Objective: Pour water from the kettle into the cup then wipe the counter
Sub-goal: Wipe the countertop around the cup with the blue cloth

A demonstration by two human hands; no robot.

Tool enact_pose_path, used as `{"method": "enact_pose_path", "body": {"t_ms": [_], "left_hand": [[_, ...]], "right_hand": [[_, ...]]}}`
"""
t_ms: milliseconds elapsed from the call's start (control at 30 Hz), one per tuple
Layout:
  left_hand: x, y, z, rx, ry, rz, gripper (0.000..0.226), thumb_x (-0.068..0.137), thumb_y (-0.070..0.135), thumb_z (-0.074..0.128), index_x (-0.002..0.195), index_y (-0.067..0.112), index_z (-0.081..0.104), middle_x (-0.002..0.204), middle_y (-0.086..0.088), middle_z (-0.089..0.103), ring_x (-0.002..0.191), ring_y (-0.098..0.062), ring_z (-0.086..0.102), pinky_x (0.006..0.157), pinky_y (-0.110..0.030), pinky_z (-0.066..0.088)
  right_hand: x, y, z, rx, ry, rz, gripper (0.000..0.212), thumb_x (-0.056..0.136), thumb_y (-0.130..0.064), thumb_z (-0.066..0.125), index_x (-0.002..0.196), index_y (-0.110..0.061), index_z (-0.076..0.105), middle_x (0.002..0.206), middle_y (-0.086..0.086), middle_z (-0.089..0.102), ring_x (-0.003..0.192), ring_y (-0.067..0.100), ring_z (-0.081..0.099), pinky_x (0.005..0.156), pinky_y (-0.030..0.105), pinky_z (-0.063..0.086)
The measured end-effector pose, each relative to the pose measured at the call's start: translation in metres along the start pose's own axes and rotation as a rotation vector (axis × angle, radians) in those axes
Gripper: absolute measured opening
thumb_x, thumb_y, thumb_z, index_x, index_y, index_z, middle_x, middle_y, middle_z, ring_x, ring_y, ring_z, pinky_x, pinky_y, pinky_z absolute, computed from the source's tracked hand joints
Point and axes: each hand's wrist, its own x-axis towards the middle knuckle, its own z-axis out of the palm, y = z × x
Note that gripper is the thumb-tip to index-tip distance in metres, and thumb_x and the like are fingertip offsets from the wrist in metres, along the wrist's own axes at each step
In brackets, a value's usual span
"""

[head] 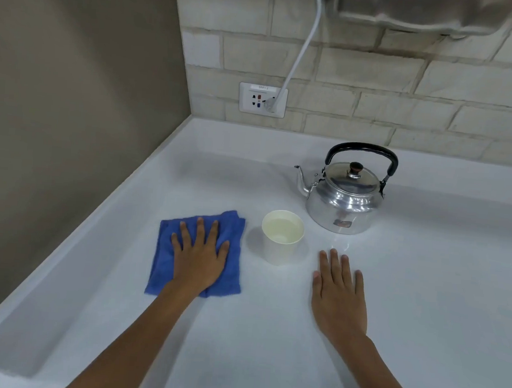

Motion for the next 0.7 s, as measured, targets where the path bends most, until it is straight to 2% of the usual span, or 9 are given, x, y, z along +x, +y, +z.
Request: {"method": "enact_pose_path", "body": {"t_ms": [167,333,467,700], "left_hand": [[0.015,0.034,0.012,0.022,0.010,0.129,0.057,0.093,0.049,0.016,0.143,0.029,-0.004,0.156,-0.005,-0.005,0.140,-0.038,-0.013,0.112,-0.053,-0.010],[0.011,0.000,0.017,0.047,0.044,0.319,0.053,0.093,0.049,0.019,0.141,0.039,-0.002,0.156,0.004,0.001,0.143,-0.026,-0.007,0.114,-0.046,-0.006],[0.057,-0.010,0.004,0.043,0.013,0.263,0.053,0.094,0.047,0.022,0.142,0.038,0.002,0.156,0.002,0.002,0.143,-0.028,-0.003,0.115,-0.049,-0.001],[0.115,0.038,-0.002,0.004,-0.020,0.162,0.053,0.095,0.044,0.017,0.144,0.030,0.005,0.156,-0.005,0.002,0.140,-0.038,-0.006,0.114,-0.054,-0.002]], "right_hand": [[0.001,0.000,0.002,0.002,0.003,0.003,0.051,0.097,-0.034,0.010,0.144,-0.023,-0.006,0.157,-0.001,-0.003,0.144,0.018,-0.006,0.117,0.040,-0.001],[0.002,0.000,0.003,0.021,0.008,0.005,0.051,0.096,-0.035,0.010,0.143,-0.025,-0.010,0.157,-0.004,-0.004,0.144,0.016,-0.006,0.116,0.039,-0.002],[0.001,-0.001,0.003,0.019,0.012,0.003,0.052,0.096,-0.035,0.009,0.141,-0.024,-0.014,0.157,-0.004,-0.005,0.144,0.016,-0.007,0.116,0.039,-0.005],[0.003,-0.002,0.000,0.033,-0.003,0.006,0.052,0.095,-0.036,0.007,0.141,-0.024,-0.015,0.157,-0.005,-0.007,0.143,0.016,-0.011,0.116,0.040,-0.008]]}}
